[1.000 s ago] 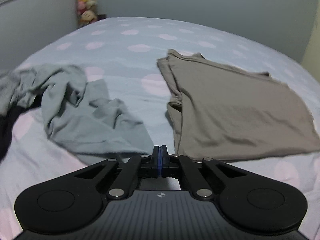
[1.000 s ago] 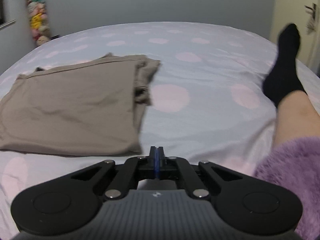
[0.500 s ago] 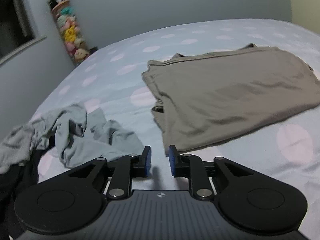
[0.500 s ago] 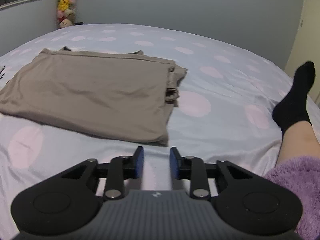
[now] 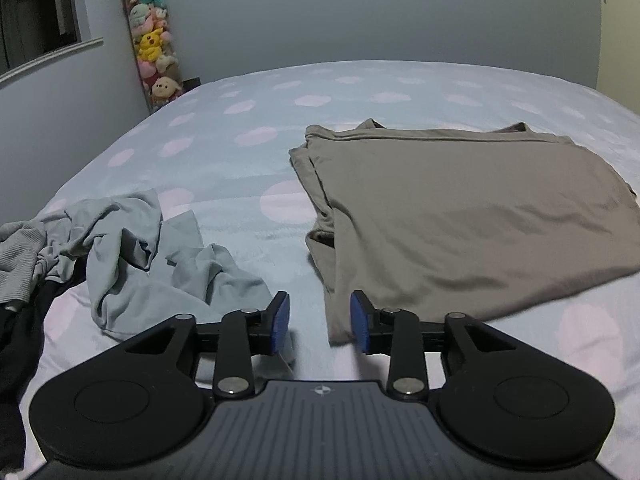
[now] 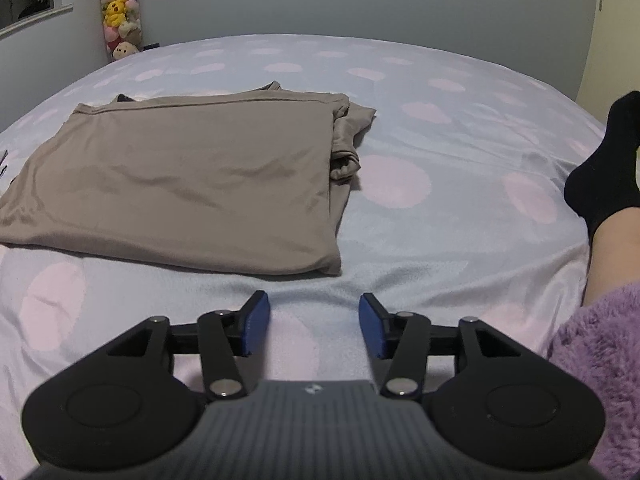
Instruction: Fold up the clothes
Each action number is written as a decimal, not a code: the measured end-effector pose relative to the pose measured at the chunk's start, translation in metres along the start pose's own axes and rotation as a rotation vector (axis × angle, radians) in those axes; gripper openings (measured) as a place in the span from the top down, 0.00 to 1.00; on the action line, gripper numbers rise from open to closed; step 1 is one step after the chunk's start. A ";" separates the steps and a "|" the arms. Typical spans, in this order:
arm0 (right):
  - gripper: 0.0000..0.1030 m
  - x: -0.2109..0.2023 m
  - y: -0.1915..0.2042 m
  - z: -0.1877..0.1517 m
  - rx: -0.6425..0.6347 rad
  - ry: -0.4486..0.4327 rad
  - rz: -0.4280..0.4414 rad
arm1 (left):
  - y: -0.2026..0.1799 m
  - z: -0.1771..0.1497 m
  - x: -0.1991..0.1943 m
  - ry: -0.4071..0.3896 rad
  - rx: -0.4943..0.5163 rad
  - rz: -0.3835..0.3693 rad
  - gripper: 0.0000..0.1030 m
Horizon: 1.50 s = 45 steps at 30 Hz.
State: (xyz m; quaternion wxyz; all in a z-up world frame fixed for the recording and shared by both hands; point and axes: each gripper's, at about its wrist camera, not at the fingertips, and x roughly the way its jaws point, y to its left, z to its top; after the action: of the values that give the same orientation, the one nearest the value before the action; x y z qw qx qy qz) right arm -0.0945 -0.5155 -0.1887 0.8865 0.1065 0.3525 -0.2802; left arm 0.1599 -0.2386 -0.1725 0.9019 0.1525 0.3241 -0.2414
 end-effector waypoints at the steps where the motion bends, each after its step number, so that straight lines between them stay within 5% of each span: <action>1: 0.39 0.001 0.000 -0.001 0.005 -0.007 0.001 | 0.001 0.001 0.001 -0.001 -0.009 -0.001 0.57; 6: 0.25 0.005 0.001 -0.004 0.032 -0.022 0.008 | 0.006 0.003 0.008 0.007 -0.050 -0.035 0.56; 18: 0.20 0.004 0.004 0.031 0.049 0.141 -0.036 | 0.015 0.012 0.019 -0.017 -0.100 -0.047 0.53; 32: 0.19 0.035 -0.026 0.115 0.195 0.079 -0.088 | 0.043 0.015 0.034 0.030 -0.197 -0.005 0.50; 45: 0.20 0.090 -0.039 0.161 0.261 0.062 -0.051 | 0.038 0.013 0.045 0.068 -0.108 0.025 0.47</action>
State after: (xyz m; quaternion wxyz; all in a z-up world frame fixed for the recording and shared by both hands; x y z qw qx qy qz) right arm 0.0274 -0.6478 -0.1323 0.8464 0.2206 0.3426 -0.3429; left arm 0.2171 -0.2276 -0.1880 0.9001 0.1156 0.3654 -0.2071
